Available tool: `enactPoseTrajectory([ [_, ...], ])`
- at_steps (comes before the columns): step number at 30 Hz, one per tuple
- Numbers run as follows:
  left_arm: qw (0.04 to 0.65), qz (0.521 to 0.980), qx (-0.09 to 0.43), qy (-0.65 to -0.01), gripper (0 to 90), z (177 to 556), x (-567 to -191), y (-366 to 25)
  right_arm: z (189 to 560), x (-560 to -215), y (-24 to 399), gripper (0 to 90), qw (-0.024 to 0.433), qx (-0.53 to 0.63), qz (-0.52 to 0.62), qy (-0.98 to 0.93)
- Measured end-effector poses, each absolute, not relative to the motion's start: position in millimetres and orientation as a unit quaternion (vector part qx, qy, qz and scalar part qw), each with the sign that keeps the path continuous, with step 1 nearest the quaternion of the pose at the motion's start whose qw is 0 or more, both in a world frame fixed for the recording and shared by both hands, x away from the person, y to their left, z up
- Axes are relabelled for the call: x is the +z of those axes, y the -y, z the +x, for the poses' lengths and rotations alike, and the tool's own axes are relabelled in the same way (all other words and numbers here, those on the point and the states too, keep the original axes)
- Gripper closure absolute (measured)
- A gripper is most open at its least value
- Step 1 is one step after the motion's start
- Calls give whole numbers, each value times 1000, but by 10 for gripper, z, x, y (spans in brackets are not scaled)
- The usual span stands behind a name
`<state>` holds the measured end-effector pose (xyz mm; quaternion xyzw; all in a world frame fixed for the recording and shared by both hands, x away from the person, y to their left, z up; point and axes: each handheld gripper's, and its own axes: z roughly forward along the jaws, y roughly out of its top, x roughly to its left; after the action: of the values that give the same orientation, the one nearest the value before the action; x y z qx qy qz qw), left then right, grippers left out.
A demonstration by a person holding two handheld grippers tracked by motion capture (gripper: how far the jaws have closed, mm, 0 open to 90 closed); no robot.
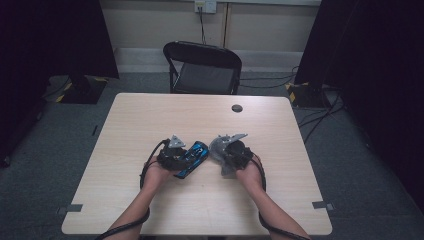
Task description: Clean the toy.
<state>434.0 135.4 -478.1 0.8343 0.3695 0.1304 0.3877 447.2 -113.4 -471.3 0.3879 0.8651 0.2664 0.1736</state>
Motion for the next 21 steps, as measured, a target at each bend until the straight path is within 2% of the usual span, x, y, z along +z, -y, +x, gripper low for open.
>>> enactPoseTrajectory([
  [4, 391, 833, 129, -370, 458, 4345, -4786, -1356, 4370, -4724, 999, 786, 174, 257, 357, -881],
  [18, 392, 832, 132, -370, 459, 4354, -4792, -1351, 4185, -4706, 801, 791, 117, 289, 333, -890],
  [21, 394, 831, 131, -371, 460, 4352, -4794, -1352, 4144, -4714, 764, 791, 119, 291, 327, -891],
])
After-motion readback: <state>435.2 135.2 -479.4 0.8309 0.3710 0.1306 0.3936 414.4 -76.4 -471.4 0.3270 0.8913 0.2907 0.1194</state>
